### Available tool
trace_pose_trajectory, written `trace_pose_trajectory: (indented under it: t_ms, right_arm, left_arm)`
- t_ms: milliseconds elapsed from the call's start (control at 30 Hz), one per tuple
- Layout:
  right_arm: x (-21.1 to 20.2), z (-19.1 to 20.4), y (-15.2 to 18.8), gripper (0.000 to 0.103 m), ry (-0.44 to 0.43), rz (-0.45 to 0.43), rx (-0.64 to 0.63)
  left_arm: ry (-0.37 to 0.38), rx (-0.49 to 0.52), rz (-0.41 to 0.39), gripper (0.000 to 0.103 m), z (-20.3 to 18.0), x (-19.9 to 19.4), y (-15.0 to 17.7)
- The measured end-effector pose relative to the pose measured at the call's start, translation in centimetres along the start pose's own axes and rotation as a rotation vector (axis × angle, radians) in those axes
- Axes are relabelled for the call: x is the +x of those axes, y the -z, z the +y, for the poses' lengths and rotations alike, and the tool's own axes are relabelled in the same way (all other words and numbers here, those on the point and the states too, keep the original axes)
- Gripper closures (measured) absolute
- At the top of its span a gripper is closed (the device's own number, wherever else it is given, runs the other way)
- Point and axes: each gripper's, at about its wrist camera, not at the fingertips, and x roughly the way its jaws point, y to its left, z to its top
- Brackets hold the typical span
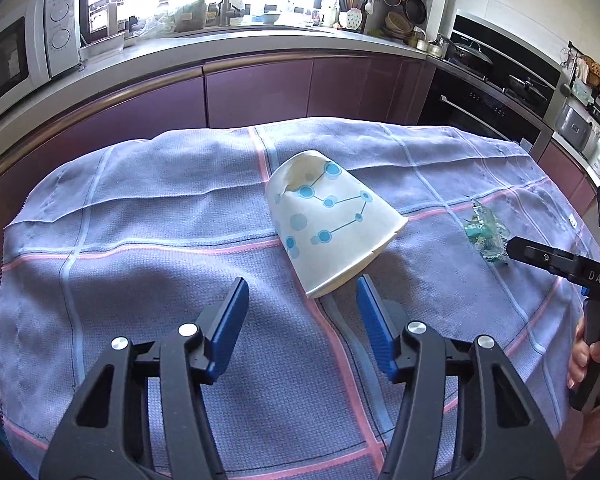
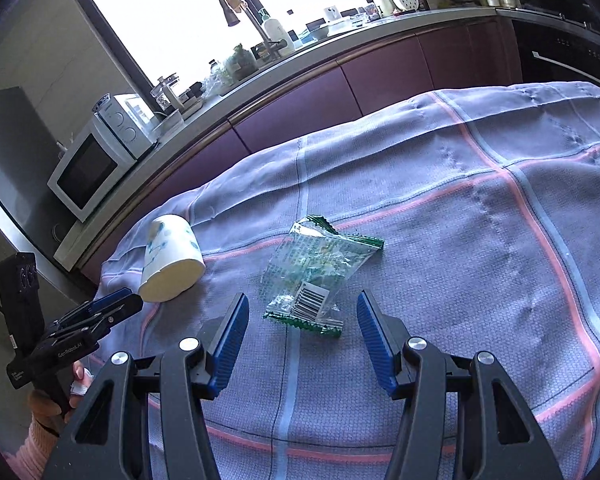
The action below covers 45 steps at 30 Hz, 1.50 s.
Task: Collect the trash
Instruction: 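Move both open tools back over the table toward the cup and packet, then grasp the white paper cup with the left tool while the right tool grasps the candy packet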
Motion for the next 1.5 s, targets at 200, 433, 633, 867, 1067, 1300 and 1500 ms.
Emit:
trace_pose_trajectory:
  t_ms: [200,433,633,867,1067,1300,1500]
  right_arm:
    - [0.7,-0.2,-0.5,0.049,0.000,0.008,0.011]
    - [1.4,-0.4,-1.2,0.059,0.019,0.009,0.013]
    - [1.4,-0.8,-1.3,0.068,0.008,0.009,0.022]
    - [0.7,-0.2,-1.0,0.069,-0.034,-0.008,0.014]
    - [0.2,2.3,-0.6,0.069,-0.095,-0.008,-0.046]
    - [0.4,5.7,0.3,0.069,-0.166,0.012,-0.115]
    - [1.1,8.2,1.1,0.069,-0.209,0.036,-0.169]
  left_arm:
    - [-0.010,-0.002,0.031,0.059,-0.2,1.6,-0.4]
    - [-0.008,-0.011,0.040,0.077,-0.1,2.2,-0.8]
    - [-0.009,-0.020,0.037,0.084,0.2,2.1,-0.5]
    - [-0.003,-0.016,0.000,0.091,0.5,0.2,-0.3]
    - [-0.001,-0.019,-0.047,0.096,1.0,-2.4,0.5]
    - [0.004,-0.028,-0.090,0.099,2.1,-5.5,2.0]
    - [-0.007,-0.058,-0.124,0.099,3.7,-8.4,3.7]
